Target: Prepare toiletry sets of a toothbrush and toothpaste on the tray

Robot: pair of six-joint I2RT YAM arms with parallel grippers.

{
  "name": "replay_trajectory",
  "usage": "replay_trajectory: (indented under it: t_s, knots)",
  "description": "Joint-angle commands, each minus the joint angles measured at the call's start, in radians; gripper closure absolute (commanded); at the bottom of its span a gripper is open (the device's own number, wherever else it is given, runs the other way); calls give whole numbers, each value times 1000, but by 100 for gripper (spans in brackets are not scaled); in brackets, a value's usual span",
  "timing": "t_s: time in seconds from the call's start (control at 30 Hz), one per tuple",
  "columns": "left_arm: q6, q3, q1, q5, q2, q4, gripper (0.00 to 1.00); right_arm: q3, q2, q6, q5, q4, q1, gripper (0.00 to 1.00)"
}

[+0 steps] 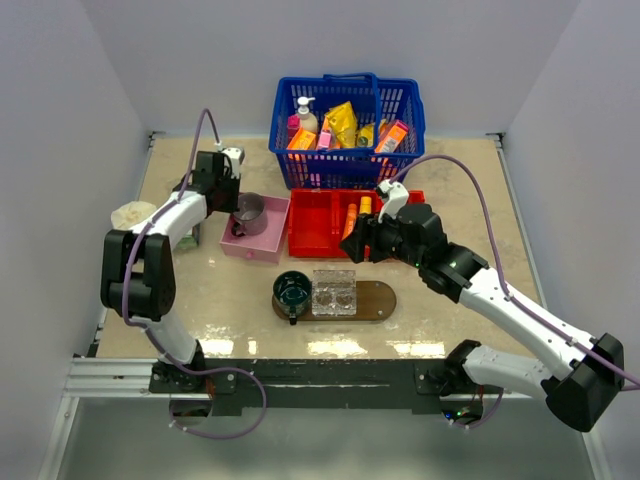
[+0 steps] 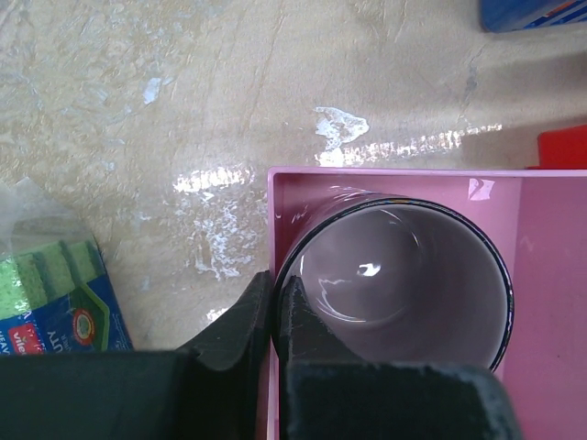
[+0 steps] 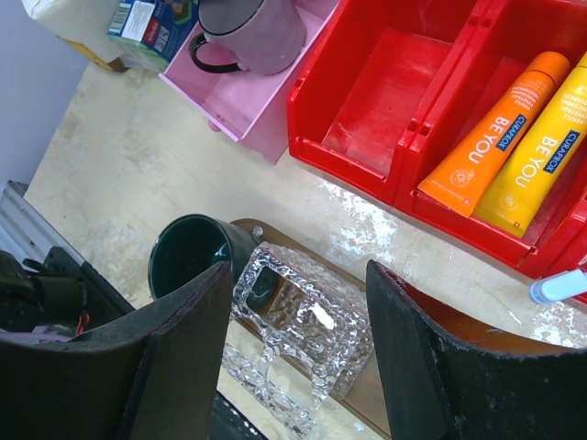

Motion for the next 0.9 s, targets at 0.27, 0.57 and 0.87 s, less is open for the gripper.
replay_trajectory:
  t_s: [0.27,0.57,0.87]
  knots:
    - [-81,-51,-9,16,-159,58,100,17,12,6,33,17,0,37]
    - [-85,-56,-9,23,-164,56,100,24,54,11,29,28,-2,36]
    - [-72,-53,-9,-14,-127,36,100,18,75,18,16,43,0,34]
